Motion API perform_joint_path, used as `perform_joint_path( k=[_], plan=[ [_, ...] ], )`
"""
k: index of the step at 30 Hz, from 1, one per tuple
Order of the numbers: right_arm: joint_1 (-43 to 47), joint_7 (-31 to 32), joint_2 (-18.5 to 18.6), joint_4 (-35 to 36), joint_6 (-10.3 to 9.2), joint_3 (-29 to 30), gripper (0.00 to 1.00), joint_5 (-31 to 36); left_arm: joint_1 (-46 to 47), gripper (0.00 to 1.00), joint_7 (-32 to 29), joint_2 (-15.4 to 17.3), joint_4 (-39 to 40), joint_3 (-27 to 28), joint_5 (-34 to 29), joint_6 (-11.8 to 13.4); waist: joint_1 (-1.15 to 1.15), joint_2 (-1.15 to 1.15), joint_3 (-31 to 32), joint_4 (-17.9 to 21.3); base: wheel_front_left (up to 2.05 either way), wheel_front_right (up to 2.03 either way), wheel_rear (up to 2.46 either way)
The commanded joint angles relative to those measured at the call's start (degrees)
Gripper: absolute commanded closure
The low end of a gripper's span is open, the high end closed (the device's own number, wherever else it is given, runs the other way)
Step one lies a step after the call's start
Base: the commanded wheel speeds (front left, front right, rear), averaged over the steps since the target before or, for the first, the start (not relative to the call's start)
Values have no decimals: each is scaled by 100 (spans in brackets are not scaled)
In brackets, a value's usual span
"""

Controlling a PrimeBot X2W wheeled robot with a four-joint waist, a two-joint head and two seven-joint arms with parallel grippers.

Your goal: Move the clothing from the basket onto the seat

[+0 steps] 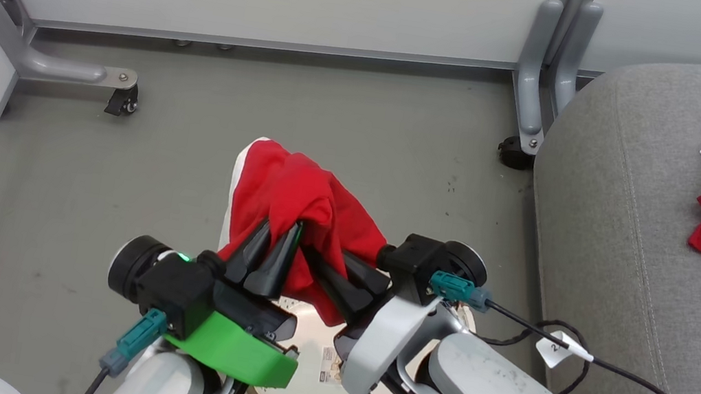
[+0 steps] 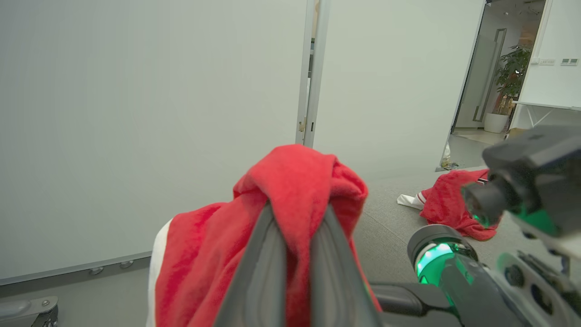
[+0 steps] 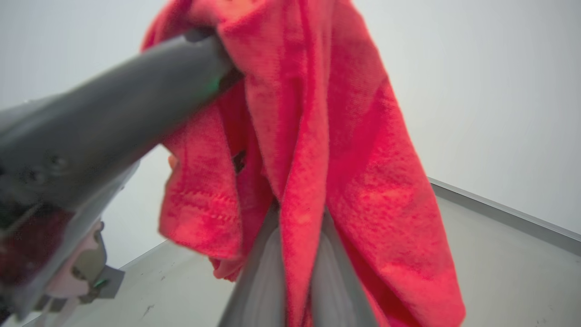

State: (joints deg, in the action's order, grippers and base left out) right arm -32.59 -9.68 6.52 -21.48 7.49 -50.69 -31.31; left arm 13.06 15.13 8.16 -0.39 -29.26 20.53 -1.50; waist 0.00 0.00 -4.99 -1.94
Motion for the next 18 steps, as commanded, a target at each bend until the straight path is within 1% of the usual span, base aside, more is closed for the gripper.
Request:
perform_joint_path(
  k=[1,2,3,6,9,14,18],
  plan=[
    [-70,-68,35,-42,0,16,100,-24,-18,62,2,3,25,19,-68,3,0,0,2,-1,0,0,0],
    [-74,-82,32,-50,0,36,100,-20,-19,5,2,0,38,25,-90,25,0,0,3,-4,0,0,0],
    [-78,-107,32,-71,0,46,100,-18,-23,0,2,10,28,11,-120,41,0,0,3,-7,0,0,0],
    [-61,-176,9,-161,-1,204,100,50,-47,0,2,-4,70,33,-176,93,0,0,11,-16,0,0,0],
    [-37,-233,-37,-227,0,342,100,111,-80,0,1,58,83,12,-214,108,0,0,31,-29,0,0,0],
    [38,-301,-94,-337,0,551,100,246,-156,0,-114,235,112,-81,-293,72,0,0,60,-47,0,0,0],
    [110,-326,-96,-450,-1,637,100,306,-315,0,-360,404,108,-222,-389,49,0,0,83,-53,0,0,0]
  ],
)
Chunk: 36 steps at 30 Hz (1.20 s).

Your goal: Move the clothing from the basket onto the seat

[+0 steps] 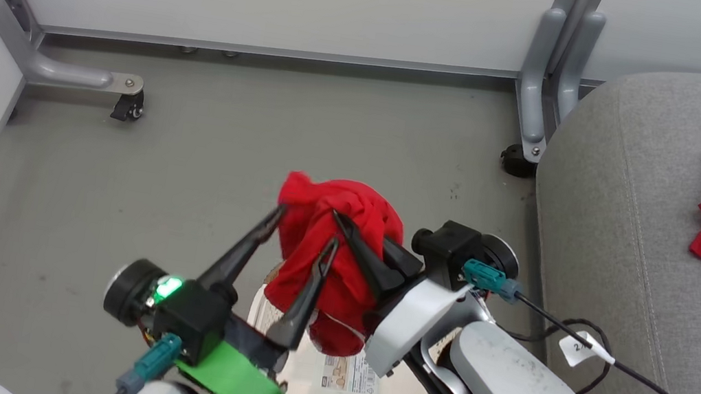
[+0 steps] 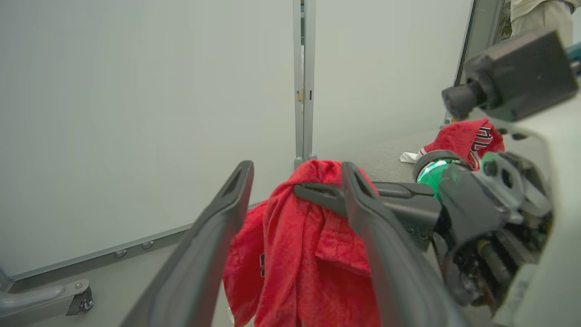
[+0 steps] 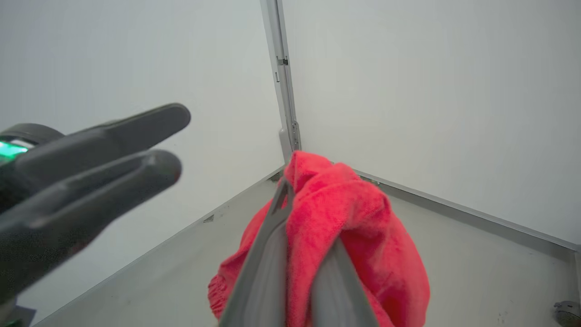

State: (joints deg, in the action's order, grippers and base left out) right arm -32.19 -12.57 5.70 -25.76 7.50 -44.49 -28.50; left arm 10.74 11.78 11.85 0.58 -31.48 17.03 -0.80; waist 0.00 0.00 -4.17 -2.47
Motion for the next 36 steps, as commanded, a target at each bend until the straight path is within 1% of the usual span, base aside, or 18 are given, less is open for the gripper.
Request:
perform_joint_path(
  k=[1,8,11,16,20,26,32,36],
  plan=[
    [79,-37,-13,-51,-2,35,100,54,-120,0,-88,77,3,-49,-52,-38,0,0,5,3,0,0,0],
    [251,-89,-26,-203,-2,184,100,144,-462,0,-431,283,59,-357,-91,-141,0,0,22,13,0,0,0],
    [318,-96,-30,-236,-2,213,100,170,-540,0,-511,317,78,-461,-105,-168,0,0,33,19,0,0,0],
    [416,-115,-7,-266,-2,277,100,179,-598,0,-569,354,65,-511,-114,-127,0,0,38,56,0,0,0],
    [424,-131,-8,-261,-2,368,100,227,-593,0,-577,399,38,-504,-112,-97,0,0,-3,190,0,0,0],
    [486,-158,0,-183,-2,504,100,280,-474,0,-578,470,16,-478,-126,-75,0,0,-140,585,0,0,0],
    [499,-179,31,-86,-2,723,100,358,-346,0,-607,518,29,-479,-146,-88,0,0,-339,1170,0,0,0],
    [508,-201,67,8,-2,980,100,443,-203,0,-659,579,78,-473,-197,-100,0,0,-505,1570,0,0,0]
  ],
)
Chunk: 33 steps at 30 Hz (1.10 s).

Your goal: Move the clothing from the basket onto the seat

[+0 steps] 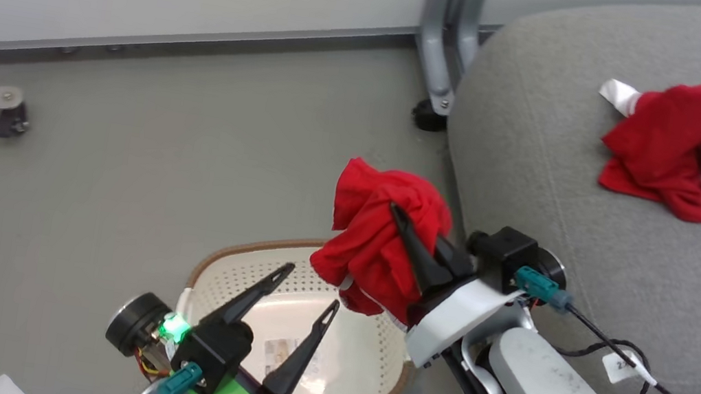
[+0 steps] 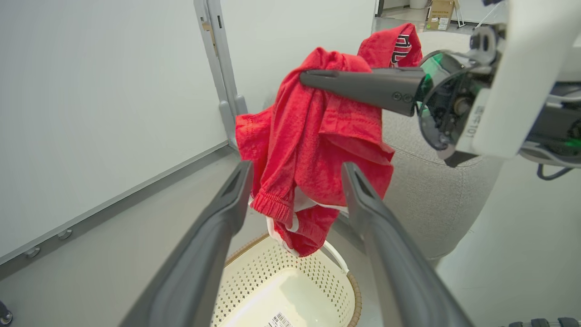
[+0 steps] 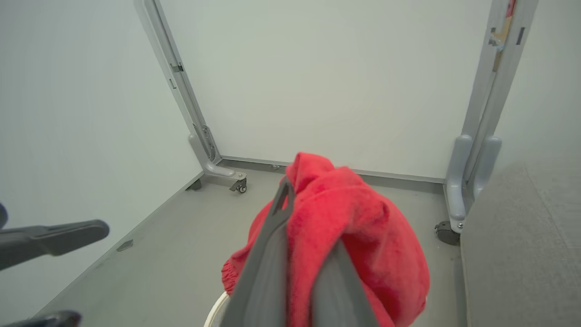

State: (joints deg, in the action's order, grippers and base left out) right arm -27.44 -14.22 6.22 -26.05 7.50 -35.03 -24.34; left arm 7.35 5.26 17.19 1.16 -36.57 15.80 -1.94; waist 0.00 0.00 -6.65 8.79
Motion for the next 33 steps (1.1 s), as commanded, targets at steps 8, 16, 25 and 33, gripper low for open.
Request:
perform_joint_path(
  k=[8,16,25,33],
  plan=[
    [172,-70,94,283,-2,669,100,225,321,0,-127,140,194,-25,-108,-55,0,0,-563,1148,0,0,0],
    [-11,-97,193,529,-2,1541,100,468,564,0,-280,188,518,-149,-186,-154,0,0,-1022,1417,0,0,0],
    [-1075,-102,760,442,-2,3142,100,733,1267,0,-443,301,919,-238,-436,-301,0,0,-2021,984,0,0,0],
    [-2039,-90,1496,-3,-2,4501,100,1111,1988,0,-423,301,1077,-386,-610,-430,0,0,-2868,495,0,0,0]
  ],
)
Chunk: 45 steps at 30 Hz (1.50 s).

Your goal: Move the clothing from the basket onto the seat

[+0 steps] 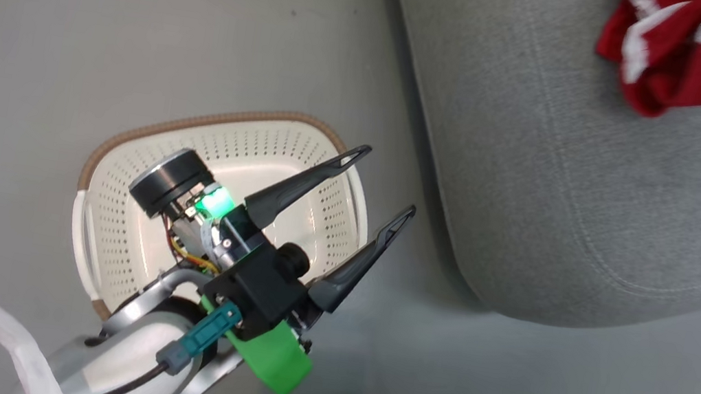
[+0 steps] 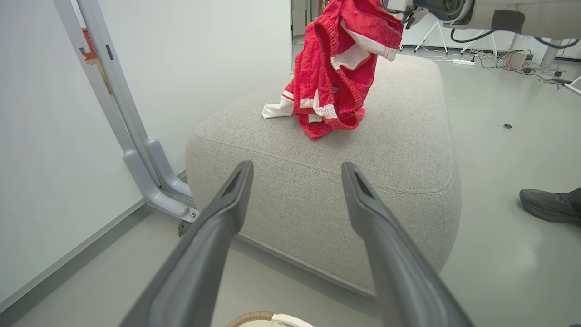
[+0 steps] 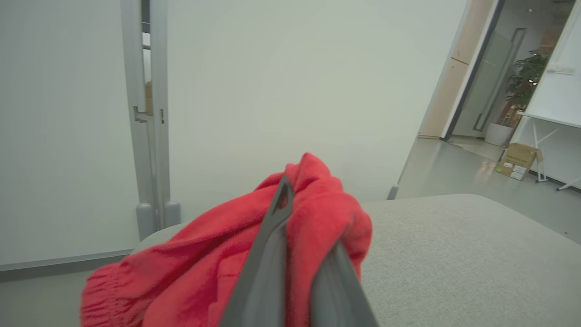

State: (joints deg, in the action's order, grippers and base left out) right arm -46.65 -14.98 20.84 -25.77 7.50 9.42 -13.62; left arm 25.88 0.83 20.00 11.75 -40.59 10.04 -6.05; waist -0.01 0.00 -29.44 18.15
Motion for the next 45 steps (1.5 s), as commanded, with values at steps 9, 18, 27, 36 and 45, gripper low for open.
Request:
perform_joint_path(
  k=[9,18,27,36,45],
  plan=[
    [-768,44,357,-1232,-2,721,100,372,696,0,129,46,-23,-230,-127,-90,1,0,-1236,-725,0,0,0],
    [-495,-17,132,-1911,-2,993,0,367,781,0,243,39,-192,-311,-42,-85,1,0,-1239,-718,0,0,0],
    [384,-23,-146,-1176,-2,1244,0,372,533,0,387,12,-380,-317,92,25,1,0,-759,-626,0,0,0],
    [1615,-24,-687,-111,-2,1210,0,568,50,0,732,-60,-723,-183,354,371,1,0,109,-650,0,0,0],
    [2835,30,-1513,1110,-2,670,0,803,-497,0,1204,-145,-1150,315,684,963,1,0,846,-884,0,0,0]
  ],
)
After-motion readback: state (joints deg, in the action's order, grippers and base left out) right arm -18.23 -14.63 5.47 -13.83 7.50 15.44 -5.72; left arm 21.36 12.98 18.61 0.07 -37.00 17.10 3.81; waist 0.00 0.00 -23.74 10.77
